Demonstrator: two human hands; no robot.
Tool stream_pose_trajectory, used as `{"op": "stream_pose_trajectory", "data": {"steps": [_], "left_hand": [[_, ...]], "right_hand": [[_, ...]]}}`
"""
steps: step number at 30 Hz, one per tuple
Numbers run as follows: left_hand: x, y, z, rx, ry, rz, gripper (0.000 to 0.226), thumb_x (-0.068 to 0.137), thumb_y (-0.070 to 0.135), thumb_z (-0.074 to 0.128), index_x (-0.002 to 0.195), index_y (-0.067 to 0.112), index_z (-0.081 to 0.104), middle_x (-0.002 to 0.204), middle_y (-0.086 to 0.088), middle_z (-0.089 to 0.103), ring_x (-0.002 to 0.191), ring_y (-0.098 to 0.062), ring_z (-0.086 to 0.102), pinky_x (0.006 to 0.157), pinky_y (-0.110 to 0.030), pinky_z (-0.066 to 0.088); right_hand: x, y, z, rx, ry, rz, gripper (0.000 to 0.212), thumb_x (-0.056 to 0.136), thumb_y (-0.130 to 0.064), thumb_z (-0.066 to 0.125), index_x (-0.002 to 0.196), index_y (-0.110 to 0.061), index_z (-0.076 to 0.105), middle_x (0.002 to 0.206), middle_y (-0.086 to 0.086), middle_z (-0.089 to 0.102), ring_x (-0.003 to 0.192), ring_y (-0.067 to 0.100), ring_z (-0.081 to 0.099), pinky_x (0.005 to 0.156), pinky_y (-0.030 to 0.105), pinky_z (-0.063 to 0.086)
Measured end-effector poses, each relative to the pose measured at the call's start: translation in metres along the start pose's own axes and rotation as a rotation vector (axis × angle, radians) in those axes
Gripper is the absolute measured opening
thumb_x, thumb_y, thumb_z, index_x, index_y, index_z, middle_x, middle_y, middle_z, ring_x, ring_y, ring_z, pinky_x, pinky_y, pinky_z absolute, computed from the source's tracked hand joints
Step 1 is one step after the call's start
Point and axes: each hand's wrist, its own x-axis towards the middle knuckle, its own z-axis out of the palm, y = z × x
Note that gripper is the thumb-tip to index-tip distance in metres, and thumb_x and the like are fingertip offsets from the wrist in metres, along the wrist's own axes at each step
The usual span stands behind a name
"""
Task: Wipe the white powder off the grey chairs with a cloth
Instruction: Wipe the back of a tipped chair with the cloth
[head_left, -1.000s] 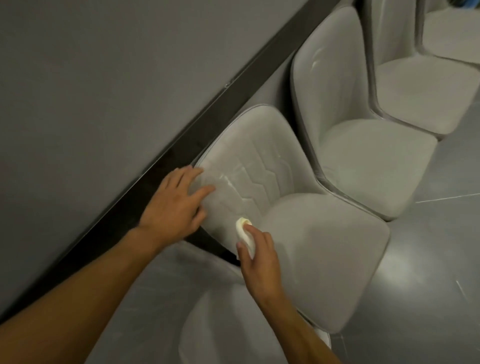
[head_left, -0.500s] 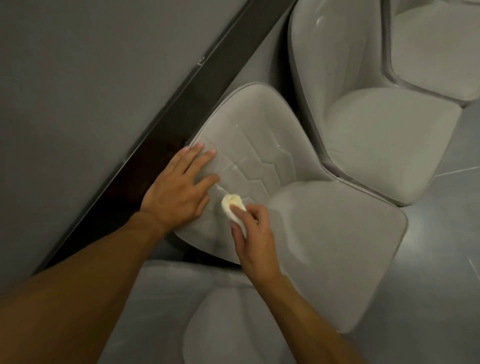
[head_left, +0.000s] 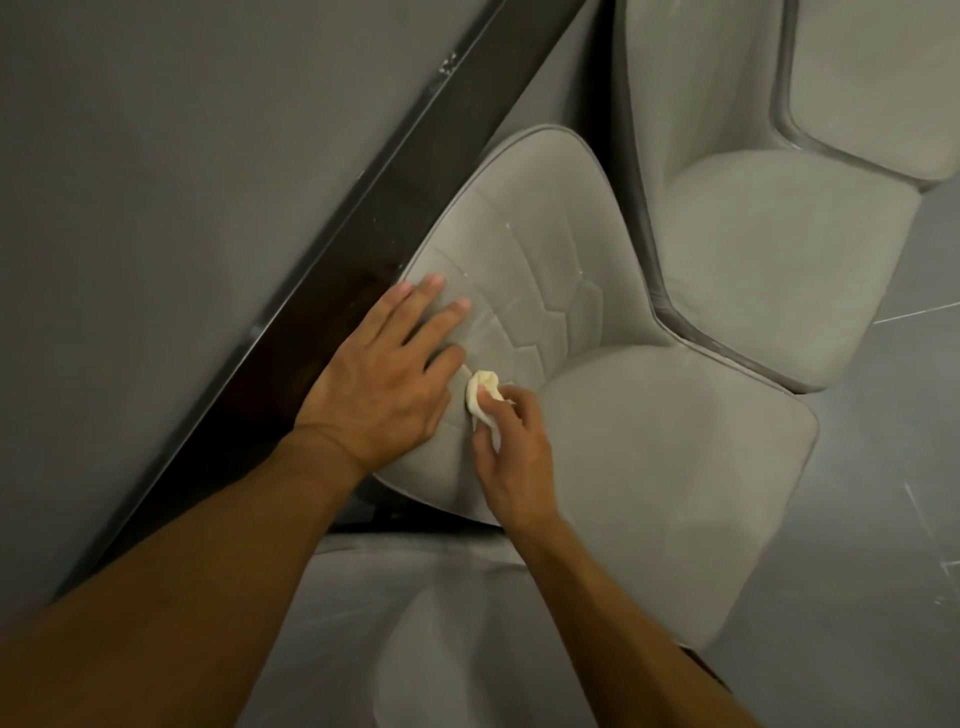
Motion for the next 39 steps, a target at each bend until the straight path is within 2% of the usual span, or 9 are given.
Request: {"op": "stream_pose_trajectory", "data": {"steps": [6, 10, 13, 19, 25, 29, 32, 36, 39], "left_hand": [[-0.001, -0.001, 0.003, 0.025, -0.013, 0.015, 0.04, 0.097, 0.038, 0.055, 0.121, 0.009, 0.067, 0.152, -0.021, 0.047, 0.147, -0.045, 0.032, 0.123, -0.055, 0.022], [-0.001, 0.0, 0.004, 0.002, 0.03, -0.006, 0.042, 0.099, 0.026, 0.036, 0.121, 0.006, 0.066, 0.15, -0.021, 0.049, 0.145, -0.044, 0.033, 0.123, -0.053, 0.02], [0.001, 0.0, 0.005, -0.009, 0.035, -0.007, 0.042, 0.099, 0.026, 0.032, 0.126, 0.007, 0.058, 0.148, -0.022, 0.05, 0.144, -0.044, 0.036, 0.123, -0.053, 0.022], [0.002, 0.002, 0.008, -0.052, 0.077, -0.032, 0.043, 0.104, 0.026, 0.031, 0.136, 0.003, 0.048, 0.153, -0.022, 0.045, 0.146, -0.04, 0.037, 0.123, -0.052, 0.023], [0.001, 0.002, 0.005, -0.063, 0.066, 0.012, 0.018, 0.099, 0.023, 0.035, 0.103, 0.012, 0.049, 0.148, -0.023, 0.051, 0.143, -0.044, 0.04, 0.123, -0.052, 0.019], [0.001, 0.002, 0.006, -0.078, 0.055, 0.019, 0.024, 0.1, 0.025, 0.037, 0.101, 0.012, 0.057, 0.15, -0.023, 0.049, 0.144, -0.044, 0.039, 0.122, -0.053, 0.021], [0.0, 0.002, 0.007, -0.076, 0.042, 0.002, 0.029, 0.1, 0.028, 0.04, 0.112, 0.01, 0.059, 0.151, -0.023, 0.048, 0.145, -0.043, 0.037, 0.122, -0.053, 0.023], [0.001, 0.001, 0.004, -0.09, 0.037, 0.012, 0.026, 0.098, 0.026, 0.04, 0.093, 0.012, 0.061, 0.147, -0.022, 0.053, 0.143, -0.045, 0.04, 0.12, -0.053, 0.025], [0.001, 0.002, 0.003, -0.092, 0.055, 0.019, 0.024, 0.096, 0.025, 0.04, 0.09, 0.013, 0.06, 0.145, -0.022, 0.055, 0.141, -0.045, 0.042, 0.12, -0.053, 0.025]], "right_hand": [[0.017, -0.027, -0.014, -0.022, 0.01, -0.266, 0.026, 0.1, -0.023, 0.063, 0.119, -0.007, 0.068, 0.122, 0.008, 0.057, 0.099, 0.018, 0.06, 0.082, 0.024, 0.05], [0.013, 0.015, -0.006, -0.158, -0.087, 0.046, 0.019, 0.1, -0.028, 0.06, 0.107, -0.013, 0.068, 0.113, -0.004, 0.057, 0.09, 0.016, 0.061, 0.075, 0.037, 0.054], [0.019, 0.017, -0.013, -0.091, 0.018, 0.203, 0.023, 0.098, -0.024, 0.063, 0.116, -0.011, 0.068, 0.111, -0.001, 0.056, 0.094, 0.019, 0.063, 0.081, 0.03, 0.053], [0.036, -0.043, -0.014, 0.06, 0.023, -0.176, 0.027, 0.097, -0.007, 0.062, 0.124, -0.006, 0.064, 0.122, 0.008, 0.054, 0.101, 0.015, 0.058, 0.084, 0.025, 0.052], [0.039, 0.001, -0.011, -0.015, 0.065, 0.311, 0.018, 0.097, -0.016, 0.062, 0.114, -0.011, 0.066, 0.108, 0.0, 0.053, 0.086, 0.004, 0.051, 0.085, 0.04, 0.052], [0.049, -0.033, -0.026, 0.064, 0.178, 0.036, 0.027, 0.095, -0.01, 0.066, 0.121, -0.007, 0.065, 0.114, 0.006, 0.053, 0.098, 0.012, 0.057, 0.085, 0.023, 0.051], [0.056, -0.048, -0.023, 0.063, 0.15, -0.12, 0.027, 0.097, -0.016, 0.063, 0.121, -0.005, 0.066, 0.116, 0.009, 0.056, 0.099, 0.014, 0.058, 0.081, 0.022, 0.051], [0.056, -0.003, -0.018, -0.082, 0.015, 0.175, 0.02, 0.097, -0.022, 0.062, 0.115, -0.017, 0.067, 0.109, -0.002, 0.055, 0.086, 0.011, 0.056, 0.078, 0.041, 0.054], [0.057, 0.008, -0.028, -0.069, 0.037, 0.313, 0.021, 0.096, -0.02, 0.063, 0.116, -0.014, 0.067, 0.106, -0.003, 0.053, 0.084, 0.008, 0.053, 0.081, 0.04, 0.054]]}}
